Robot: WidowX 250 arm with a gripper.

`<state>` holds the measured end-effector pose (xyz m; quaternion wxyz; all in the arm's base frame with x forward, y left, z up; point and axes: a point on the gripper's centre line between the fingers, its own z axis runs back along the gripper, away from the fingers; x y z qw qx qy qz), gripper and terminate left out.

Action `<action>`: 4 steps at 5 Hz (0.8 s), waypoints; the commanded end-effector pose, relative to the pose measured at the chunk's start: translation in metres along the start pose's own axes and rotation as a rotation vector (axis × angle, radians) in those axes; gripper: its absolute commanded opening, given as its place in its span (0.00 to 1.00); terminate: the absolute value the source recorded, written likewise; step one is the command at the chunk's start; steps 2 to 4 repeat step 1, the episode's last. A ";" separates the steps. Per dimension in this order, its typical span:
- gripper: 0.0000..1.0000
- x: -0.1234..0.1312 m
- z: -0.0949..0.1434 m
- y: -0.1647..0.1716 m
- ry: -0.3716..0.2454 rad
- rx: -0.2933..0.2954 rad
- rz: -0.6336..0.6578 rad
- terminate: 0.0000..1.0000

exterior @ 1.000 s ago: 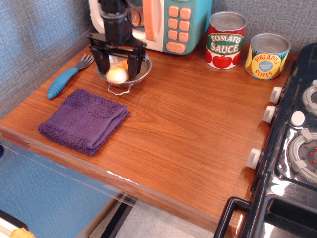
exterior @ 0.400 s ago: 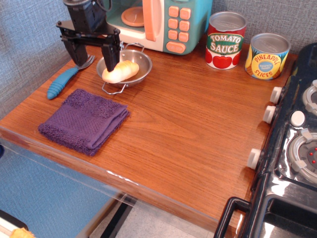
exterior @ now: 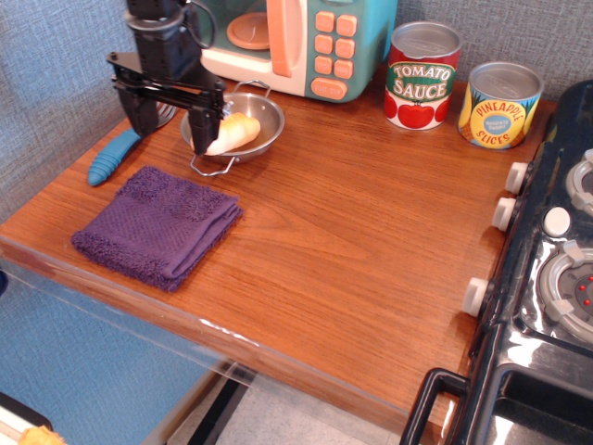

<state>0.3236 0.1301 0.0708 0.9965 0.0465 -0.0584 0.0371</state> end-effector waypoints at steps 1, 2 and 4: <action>1.00 0.005 0.027 0.009 -0.075 0.029 0.008 1.00; 1.00 0.005 0.027 0.009 -0.075 0.029 0.008 1.00; 1.00 0.005 0.027 0.009 -0.075 0.029 0.008 1.00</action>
